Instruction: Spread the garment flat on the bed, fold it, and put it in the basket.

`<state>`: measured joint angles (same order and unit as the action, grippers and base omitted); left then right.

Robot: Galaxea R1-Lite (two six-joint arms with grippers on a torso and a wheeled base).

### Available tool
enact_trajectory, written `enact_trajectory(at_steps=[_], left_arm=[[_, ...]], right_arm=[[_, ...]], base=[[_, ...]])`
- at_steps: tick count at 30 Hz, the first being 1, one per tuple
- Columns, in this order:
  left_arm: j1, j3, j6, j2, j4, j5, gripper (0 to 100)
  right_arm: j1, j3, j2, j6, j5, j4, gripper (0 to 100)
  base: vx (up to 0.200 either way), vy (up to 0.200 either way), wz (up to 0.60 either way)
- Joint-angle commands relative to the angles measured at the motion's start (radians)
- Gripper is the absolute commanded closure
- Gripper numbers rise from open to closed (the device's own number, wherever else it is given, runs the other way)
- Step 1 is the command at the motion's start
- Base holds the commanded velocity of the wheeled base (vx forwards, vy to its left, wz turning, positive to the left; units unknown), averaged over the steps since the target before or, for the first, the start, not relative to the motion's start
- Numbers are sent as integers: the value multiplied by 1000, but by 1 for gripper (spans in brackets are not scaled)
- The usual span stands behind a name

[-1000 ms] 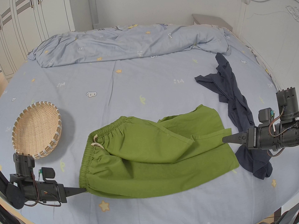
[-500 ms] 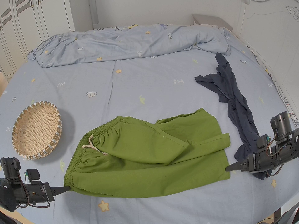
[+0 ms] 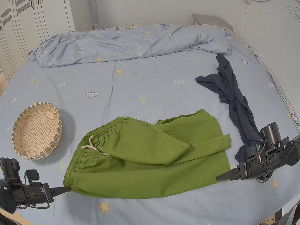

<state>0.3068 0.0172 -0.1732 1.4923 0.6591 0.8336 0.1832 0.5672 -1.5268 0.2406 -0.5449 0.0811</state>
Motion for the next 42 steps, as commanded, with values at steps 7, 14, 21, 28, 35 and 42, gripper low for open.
enact_trajectory(at_steps=[7,14,21,28,35,42], left_arm=[[-21,-17,0,0,0,1,100],[-28,-17,0,6,2,1,100],[-26,-17,0,11,2,1,100],[-20,-17,0,19,2,4,100],[5,-17,0,2,-6,2,100],[26,-17,18,-78,-89,-1,100]], right_arm=[[-4,6,-82,3,-4,39,0],[2,8,-138,12,-4,120,0],[-2,3,-136,12,-1,124,100],[-13,-4,-136,6,-1,124,100],[-31,-47,-78,-3,2,118,100],[44,-125,157,5,54,6,100]], base=[[0,0,0],[0,0,0],[0,0,0],[0,0,0],[0,0,0],[0,0,0]])
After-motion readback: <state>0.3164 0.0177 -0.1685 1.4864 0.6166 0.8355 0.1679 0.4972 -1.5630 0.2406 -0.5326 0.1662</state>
